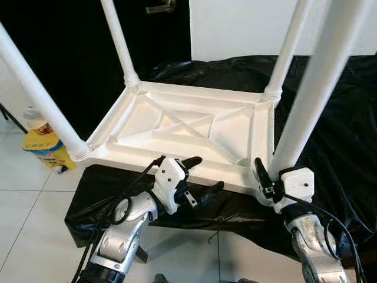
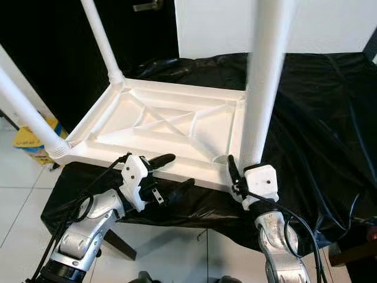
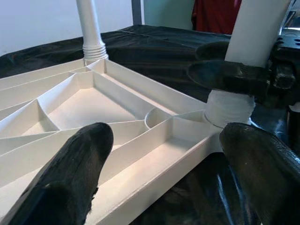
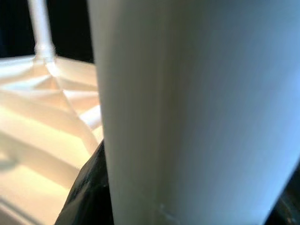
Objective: Building children table
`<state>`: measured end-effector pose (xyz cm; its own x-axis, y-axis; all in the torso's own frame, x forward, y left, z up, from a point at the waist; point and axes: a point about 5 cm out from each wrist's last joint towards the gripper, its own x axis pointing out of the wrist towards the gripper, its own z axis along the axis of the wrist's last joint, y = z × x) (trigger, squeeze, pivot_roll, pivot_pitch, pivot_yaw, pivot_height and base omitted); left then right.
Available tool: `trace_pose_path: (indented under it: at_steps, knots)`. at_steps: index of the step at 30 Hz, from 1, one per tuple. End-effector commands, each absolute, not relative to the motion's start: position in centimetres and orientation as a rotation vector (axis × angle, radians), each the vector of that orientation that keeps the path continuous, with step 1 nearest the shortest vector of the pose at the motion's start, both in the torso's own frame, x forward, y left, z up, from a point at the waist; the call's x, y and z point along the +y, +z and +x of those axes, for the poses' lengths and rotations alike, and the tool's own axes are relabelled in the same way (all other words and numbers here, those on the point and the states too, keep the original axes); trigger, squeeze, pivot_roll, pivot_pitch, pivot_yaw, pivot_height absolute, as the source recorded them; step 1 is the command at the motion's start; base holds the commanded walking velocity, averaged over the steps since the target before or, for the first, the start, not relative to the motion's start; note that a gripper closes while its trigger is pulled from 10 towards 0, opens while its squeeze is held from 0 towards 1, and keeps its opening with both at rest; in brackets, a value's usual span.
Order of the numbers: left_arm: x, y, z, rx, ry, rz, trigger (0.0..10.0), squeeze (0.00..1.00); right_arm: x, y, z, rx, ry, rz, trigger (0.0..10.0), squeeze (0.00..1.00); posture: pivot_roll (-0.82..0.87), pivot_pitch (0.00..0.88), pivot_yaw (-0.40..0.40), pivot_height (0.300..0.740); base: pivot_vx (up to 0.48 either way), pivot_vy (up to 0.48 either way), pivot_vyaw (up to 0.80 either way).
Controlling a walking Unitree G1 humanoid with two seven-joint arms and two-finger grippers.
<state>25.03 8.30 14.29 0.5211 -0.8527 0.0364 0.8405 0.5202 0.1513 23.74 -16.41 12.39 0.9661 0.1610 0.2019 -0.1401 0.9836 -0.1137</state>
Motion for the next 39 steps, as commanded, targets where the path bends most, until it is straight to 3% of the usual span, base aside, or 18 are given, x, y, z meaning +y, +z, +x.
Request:
trace_pose_path:
  at_steps: [1,16,23,26,28,31,34,39]
  knots:
    - [8.3,14.5,25.2,-0.113,-0.991,0.119,10.0,0.0,-16.7,10.0,23.5,-0.081,0.148,-0.063,10.0,0.0,0.0,0.09,0.055,0.74,0.0,0.0,0.0]
    - [8.6,14.7,25.2,-0.121,-0.972,0.125,10.0,0.0,-17.0,9.4,23.9,-0.037,0.074,0.121,10.0,0.0,0.02,0.089,0.05,0.74,0.0,0.0,0.0]
    - [8.7,14.9,25.3,-0.126,-0.965,0.126,10.0,0.0,-17.4,10.1,23.4,-0.102,-0.012,0.028,10.0,0.0,0.02,0.091,0.051,0.74,0.0,0.0,0.0]
    - [8.5,14.9,25.2,-0.129,-0.966,0.125,10.0,0.0,-17.5,10.0,23.6,-0.087,-0.101,0.064,10.0,0.0,0.02,0.092,0.05,0.74,0.0,0.0,0.0]
    - [8.5,14.9,25.2,-0.128,-0.965,0.122,10.0,0.0,-17.1,10.2,23.9,-0.097,-0.086,0.047,10.0,0.0,0.02,0.091,0.054,0.74,0.0,0.0,0.0]
    - [8.4,14.9,25.1,-0.127,-0.966,0.116,10.0,0.0,-16.7,10.8,24.3,-0.157,0.02,-0.16,10.0,0.0,0.02,0.09,0.054,0.74,0.0,0.0,0.0]
    - [8.4,14.9,25.0,-0.126,-0.966,0.117,10.0,0.0,-17.0,10.8,24.2,-0.165,0.056,-0.223,10.0,0.0,0.02,0.09,0.054,0.74,0.0,0.0,0.0]
    - [8.6,14.9,25.1,-0.127,-0.963,0.121,10.0,0.0,-17.5,10.3,24.2,-0.127,0.094,-0.126,10.0,0.0,0.03,0.09,0.054,0.74,0.0,0.0,0.0]
